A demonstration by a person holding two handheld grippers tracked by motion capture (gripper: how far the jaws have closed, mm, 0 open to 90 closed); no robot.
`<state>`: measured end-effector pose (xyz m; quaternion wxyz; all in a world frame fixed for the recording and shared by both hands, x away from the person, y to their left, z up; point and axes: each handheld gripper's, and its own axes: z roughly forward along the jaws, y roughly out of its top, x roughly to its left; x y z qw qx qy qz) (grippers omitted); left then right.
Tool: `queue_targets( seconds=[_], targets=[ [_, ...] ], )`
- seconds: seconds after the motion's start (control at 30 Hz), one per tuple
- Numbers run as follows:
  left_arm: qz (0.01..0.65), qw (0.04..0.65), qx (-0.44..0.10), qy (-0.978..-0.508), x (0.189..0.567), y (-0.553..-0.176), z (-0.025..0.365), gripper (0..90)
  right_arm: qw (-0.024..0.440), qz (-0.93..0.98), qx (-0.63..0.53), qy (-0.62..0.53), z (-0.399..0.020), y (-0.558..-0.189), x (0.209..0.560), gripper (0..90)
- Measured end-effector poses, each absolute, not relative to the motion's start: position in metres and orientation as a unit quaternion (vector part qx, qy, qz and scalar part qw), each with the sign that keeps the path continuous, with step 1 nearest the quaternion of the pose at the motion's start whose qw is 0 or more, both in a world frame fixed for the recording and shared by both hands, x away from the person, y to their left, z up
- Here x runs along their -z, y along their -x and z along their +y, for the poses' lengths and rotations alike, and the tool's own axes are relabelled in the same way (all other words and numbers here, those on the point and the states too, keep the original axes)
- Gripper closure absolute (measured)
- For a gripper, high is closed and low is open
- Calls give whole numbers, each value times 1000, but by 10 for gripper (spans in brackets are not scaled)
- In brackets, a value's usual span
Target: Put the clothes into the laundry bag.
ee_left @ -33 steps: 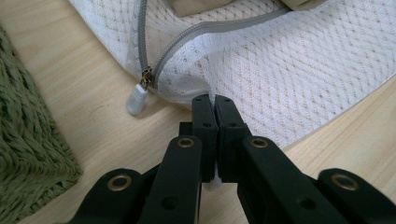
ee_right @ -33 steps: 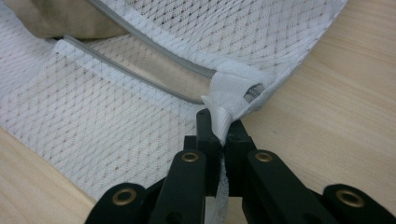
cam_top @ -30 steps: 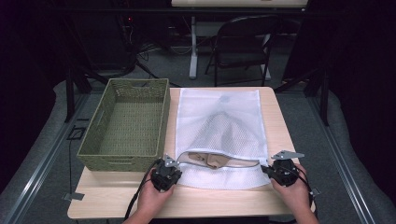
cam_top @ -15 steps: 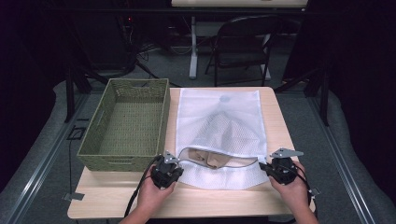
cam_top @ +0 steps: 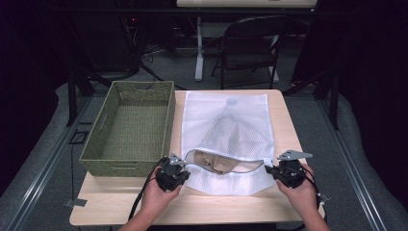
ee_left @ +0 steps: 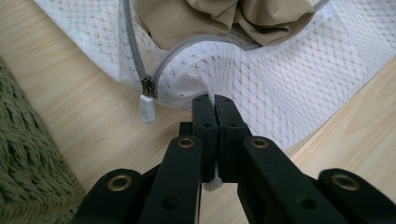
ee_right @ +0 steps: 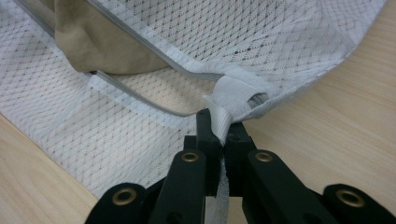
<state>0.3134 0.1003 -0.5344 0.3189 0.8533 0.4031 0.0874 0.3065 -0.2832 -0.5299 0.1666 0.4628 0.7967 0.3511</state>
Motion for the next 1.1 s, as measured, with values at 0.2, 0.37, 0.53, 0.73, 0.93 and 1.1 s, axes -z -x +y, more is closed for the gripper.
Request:
queue_targets(
  seconds=[0.2,0.37,0.53,0.73,0.93,1.1],
  targets=[
    [401,312,-75,-858,527,-318,101,885,162,800,-350,-459,-281,-308,527,883],
    [399,312,-65,-860,519,-322,102,885,165,809,-340,-449,-278,-310,524,883],
    [394,301,-65,-866,512,-326,100,886,162,813,-336,-447,-278,-312,521,883],
    [387,288,-61,-874,502,-331,97,885,156,813,-341,-446,-281,-316,513,883],
    [380,280,-62,-880,491,-336,96,885,152,816,-338,-444,-283,-321,503,883],
    [378,274,-66,-882,484,-338,95,885,148,821,-331,-440,-284,-324,495,883]
  ],
)
